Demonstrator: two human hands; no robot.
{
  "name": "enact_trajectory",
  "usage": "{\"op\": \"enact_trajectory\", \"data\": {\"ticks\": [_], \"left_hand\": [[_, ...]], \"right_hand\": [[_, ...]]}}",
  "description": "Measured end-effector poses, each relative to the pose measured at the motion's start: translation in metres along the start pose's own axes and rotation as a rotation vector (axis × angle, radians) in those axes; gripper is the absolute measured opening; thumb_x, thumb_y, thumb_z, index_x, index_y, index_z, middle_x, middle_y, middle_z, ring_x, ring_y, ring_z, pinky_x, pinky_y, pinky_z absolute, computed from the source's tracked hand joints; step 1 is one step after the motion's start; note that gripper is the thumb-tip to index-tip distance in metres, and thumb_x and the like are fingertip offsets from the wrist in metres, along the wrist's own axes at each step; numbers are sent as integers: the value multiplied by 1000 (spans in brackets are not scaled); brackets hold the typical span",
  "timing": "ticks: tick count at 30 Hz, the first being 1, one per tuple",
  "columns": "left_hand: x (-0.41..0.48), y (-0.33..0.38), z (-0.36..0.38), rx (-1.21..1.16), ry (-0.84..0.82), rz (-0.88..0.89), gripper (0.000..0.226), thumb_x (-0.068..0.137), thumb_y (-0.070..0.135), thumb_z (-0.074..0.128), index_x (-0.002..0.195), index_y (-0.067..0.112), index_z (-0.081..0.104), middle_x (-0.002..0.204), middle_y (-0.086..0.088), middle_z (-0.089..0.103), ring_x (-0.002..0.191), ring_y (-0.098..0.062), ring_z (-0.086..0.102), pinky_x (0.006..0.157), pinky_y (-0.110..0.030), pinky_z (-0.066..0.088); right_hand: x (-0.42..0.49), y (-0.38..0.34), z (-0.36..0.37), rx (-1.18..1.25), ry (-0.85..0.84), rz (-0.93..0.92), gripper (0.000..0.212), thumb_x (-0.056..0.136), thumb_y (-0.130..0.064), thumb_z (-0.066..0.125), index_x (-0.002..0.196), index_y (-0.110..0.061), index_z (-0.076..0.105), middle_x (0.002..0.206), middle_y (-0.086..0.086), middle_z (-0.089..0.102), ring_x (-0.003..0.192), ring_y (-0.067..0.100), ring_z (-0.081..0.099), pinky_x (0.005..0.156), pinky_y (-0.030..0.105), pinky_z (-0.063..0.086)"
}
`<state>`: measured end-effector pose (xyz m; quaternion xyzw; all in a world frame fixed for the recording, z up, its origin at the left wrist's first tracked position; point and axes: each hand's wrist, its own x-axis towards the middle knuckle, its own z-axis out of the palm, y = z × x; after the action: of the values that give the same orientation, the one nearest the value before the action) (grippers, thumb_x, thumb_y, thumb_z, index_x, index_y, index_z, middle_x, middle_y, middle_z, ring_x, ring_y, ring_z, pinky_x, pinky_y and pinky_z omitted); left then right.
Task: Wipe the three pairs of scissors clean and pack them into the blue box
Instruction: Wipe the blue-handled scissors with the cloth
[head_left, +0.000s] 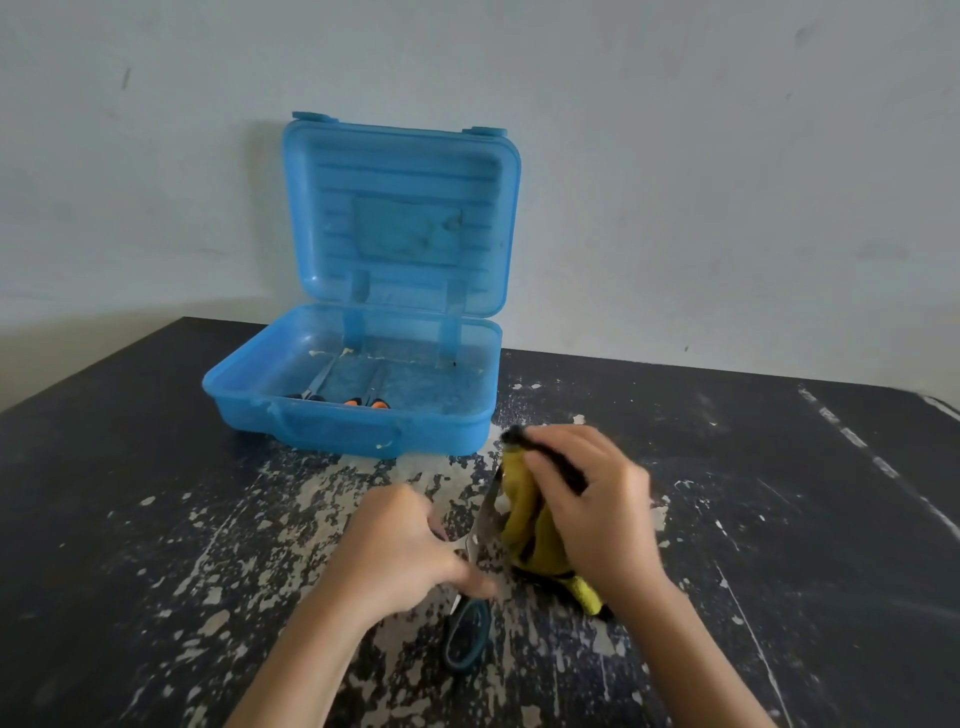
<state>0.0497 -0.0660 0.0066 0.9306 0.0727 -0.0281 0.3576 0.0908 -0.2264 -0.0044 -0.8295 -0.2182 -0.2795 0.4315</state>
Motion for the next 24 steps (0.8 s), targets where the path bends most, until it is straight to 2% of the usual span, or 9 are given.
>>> {"op": "enact_trajectory", "data": {"ticks": [2,4,8,11,14,16,19,21,24], "left_hand": [[-3,4,-2,44,23,0,53,42,43,91,67,6,63,62,-1,56,56,-16,45,50,-23,33],[-6,8,-3,108,57,20,54,41,45,91,68,7,64,61,2,58,55,-14,47,48,-23,34],[-10,12,-1,129,70,45,48,45,44,90,69,15,60,64,5,57,53,-7,49,43,-16,33],[-9,11,1,133,33,42,48,49,43,90,79,15,65,69,6,58,57,-5,53,47,-15,38],[-7,7,-2,80,23,2,50,49,42,90,78,9,67,68,3,62,52,-8,50,44,-14,34],[-4,4,-5,55,50,-38,51,49,43,90,74,6,66,66,0,61,53,-10,48,43,-14,32],[0,-1,-8,34,107,-101,52,47,43,90,70,5,64,68,-2,58,56,-14,49,47,-17,34],[2,-2,-7,22,116,-106,52,46,43,91,67,10,57,70,-2,57,59,-16,48,51,-20,36],[0,4,-3,-20,85,-107,51,45,39,92,63,10,55,65,3,59,54,-9,50,44,-17,34]], "right_hand": [[-8,-6,12,-81,-116,-141,20,84,-8,62,103,-10,69,99,-3,64,91,7,59,86,13,43],[-11,-2,22,-170,-117,-210,20,82,-4,58,100,-4,69,97,6,65,89,22,58,83,19,43],[-3,9,24,-276,-19,-146,28,71,15,63,94,1,69,90,13,64,77,33,56,67,32,49],[1,20,23,-346,-63,-27,26,74,17,58,93,3,68,93,16,63,82,36,54,69,40,52],[9,38,8,-337,-60,226,25,87,6,47,97,0,68,99,12,64,88,25,55,76,26,45],[15,42,-11,-244,64,369,22,87,-2,52,99,-8,69,96,6,67,80,17,58,73,24,47],[20,33,-34,55,259,522,28,81,-5,64,106,-18,63,94,-5,65,81,6,60,70,22,49],[20,19,-39,208,262,506,27,77,-5,68,97,-22,63,88,-10,65,77,1,61,68,20,52],[11,-7,-25,296,71,356,24,77,-4,68,89,-25,66,80,-9,68,67,2,64,59,14,51]]}}
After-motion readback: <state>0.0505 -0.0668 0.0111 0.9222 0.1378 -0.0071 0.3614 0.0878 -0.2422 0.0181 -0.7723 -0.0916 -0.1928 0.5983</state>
